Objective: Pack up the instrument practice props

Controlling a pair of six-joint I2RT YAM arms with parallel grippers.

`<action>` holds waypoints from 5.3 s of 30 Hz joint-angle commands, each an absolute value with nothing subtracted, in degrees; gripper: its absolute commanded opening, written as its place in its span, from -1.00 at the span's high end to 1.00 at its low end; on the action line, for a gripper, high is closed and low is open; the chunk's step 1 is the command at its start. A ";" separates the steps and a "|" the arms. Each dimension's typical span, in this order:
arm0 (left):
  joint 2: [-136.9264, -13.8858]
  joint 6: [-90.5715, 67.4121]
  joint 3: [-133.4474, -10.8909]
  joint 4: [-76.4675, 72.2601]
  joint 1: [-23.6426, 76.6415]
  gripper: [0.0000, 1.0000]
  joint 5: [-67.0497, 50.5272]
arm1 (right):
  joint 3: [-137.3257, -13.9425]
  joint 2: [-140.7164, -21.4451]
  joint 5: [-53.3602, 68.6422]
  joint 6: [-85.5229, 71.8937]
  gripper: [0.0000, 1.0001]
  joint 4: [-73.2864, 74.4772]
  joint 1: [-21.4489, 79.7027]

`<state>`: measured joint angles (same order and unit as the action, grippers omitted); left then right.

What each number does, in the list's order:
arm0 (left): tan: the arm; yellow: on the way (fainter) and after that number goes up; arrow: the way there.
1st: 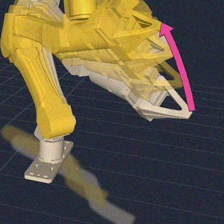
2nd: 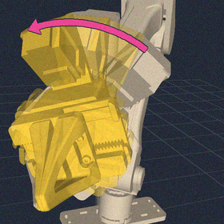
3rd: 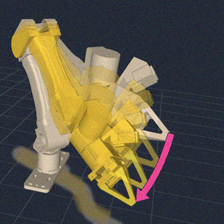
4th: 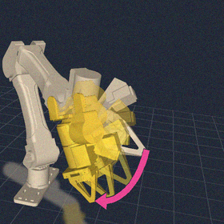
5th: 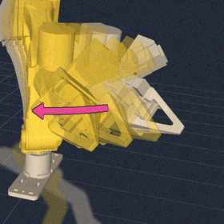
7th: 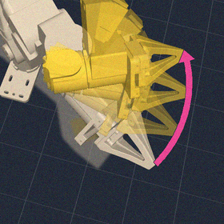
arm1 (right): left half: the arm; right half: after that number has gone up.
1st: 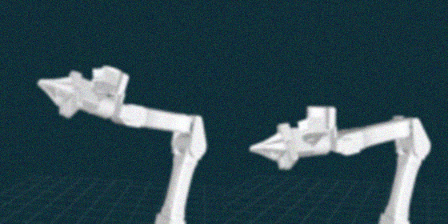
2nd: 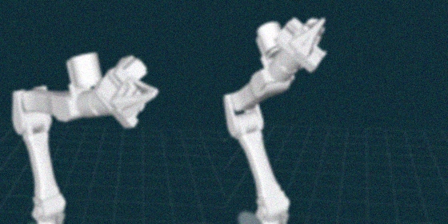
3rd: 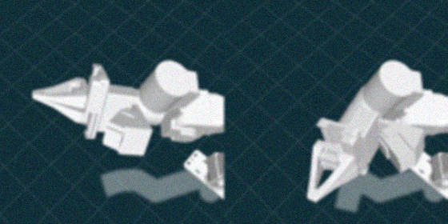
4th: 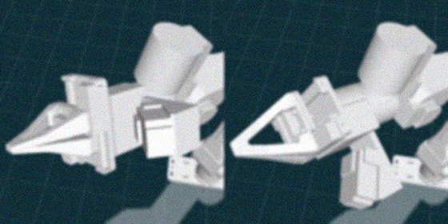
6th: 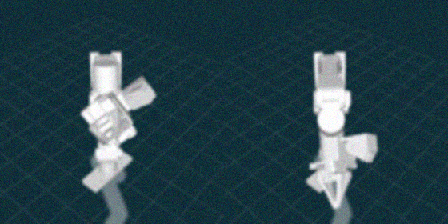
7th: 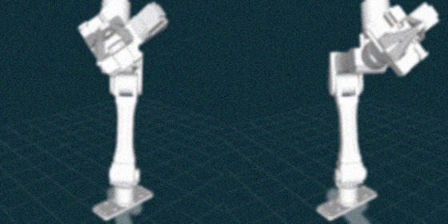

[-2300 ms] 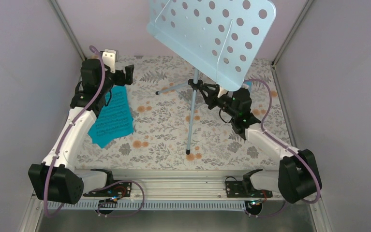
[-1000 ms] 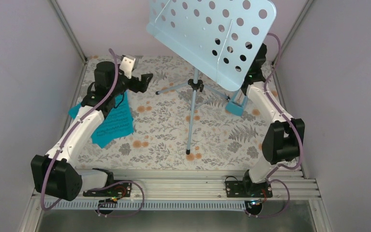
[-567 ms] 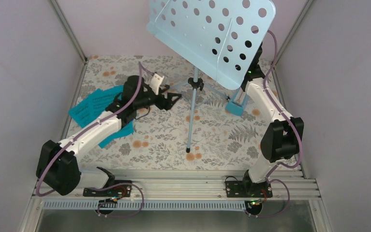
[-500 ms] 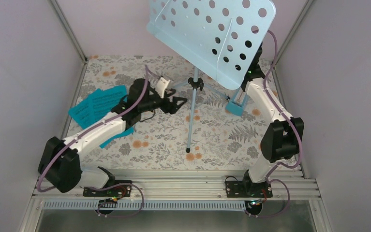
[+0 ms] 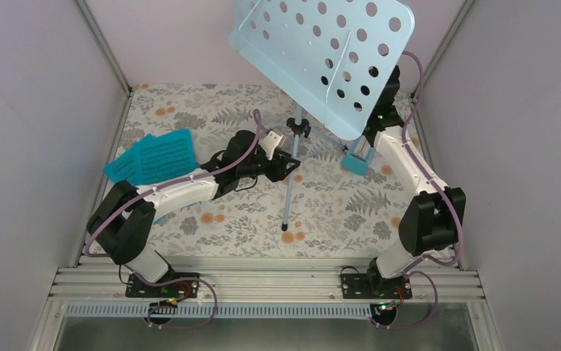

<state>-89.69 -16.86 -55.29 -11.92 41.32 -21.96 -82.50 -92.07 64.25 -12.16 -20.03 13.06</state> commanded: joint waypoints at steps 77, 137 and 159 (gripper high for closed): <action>-89.49 -14.77 -50.15 -30.91 47.63 -0.17 -15.92 | -52.00 -67.79 32.79 -31.24 0.92 -38.06 23.12; -86.14 22.76 -65.07 23.85 24.45 0.95 -12.88 | -33.74 -32.03 -23.54 -24.09 -0.99 -6.47 20.76; -94.50 21.91 -67.15 24.18 28.93 0.95 3.00 | -32.06 -31.11 -27.07 -26.47 -0.99 -3.61 20.74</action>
<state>-97.08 22.09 -62.04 35.90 28.77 2.20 -32.86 -31.48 -24.73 -24.36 -4.10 21.21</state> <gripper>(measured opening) 0.463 0.996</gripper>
